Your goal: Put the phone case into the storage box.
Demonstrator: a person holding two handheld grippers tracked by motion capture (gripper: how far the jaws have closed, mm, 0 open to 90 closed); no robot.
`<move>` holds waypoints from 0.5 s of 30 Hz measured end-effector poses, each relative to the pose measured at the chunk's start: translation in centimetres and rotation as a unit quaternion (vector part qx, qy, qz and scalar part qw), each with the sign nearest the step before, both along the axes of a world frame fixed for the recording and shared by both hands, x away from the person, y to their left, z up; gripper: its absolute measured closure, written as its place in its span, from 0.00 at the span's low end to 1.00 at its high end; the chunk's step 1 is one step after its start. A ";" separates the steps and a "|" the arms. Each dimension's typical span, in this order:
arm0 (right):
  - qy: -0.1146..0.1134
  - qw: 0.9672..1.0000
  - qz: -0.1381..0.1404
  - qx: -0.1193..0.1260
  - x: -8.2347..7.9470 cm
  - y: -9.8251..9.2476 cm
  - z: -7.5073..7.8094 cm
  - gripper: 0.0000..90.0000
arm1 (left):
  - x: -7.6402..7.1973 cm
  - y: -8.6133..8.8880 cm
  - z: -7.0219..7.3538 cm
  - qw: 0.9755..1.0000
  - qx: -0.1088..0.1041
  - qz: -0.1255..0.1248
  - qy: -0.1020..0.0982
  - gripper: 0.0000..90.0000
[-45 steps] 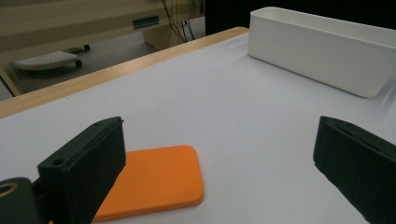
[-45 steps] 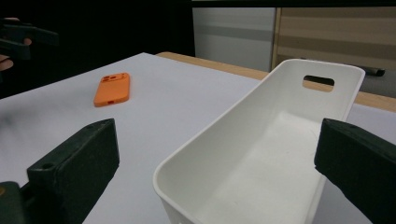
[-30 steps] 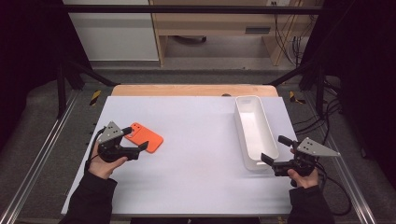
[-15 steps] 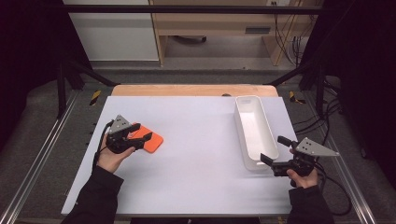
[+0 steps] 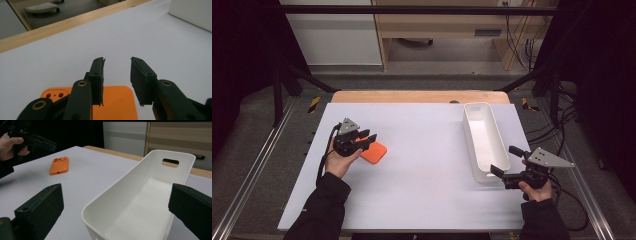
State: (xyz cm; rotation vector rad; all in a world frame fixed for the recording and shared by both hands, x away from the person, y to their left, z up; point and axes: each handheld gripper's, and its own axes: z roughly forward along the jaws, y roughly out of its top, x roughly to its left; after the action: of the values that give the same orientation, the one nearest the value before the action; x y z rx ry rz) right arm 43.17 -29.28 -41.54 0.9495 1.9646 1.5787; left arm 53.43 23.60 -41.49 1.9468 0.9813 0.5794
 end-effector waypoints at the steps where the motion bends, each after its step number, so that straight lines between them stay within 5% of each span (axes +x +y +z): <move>1: 0.001 1.000 0.001 0.000 0.0 0.0 0.0 0.01 | 0.1 -0.1 0.0 1.000 0.001 0.000 0.002 0.72; 15: 0.003 1.000 0.000 -0.002 0.0 0.1 0.0 0.01 | 1.8 -1.2 -1.3 0.999 0.019 0.007 0.031 0.94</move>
State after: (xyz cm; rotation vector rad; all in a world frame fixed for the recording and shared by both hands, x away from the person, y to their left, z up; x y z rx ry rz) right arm 43.20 -29.23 -41.59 0.9528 1.9707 1.5730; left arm 55.19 22.40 -42.80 2.0036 1.0314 0.5522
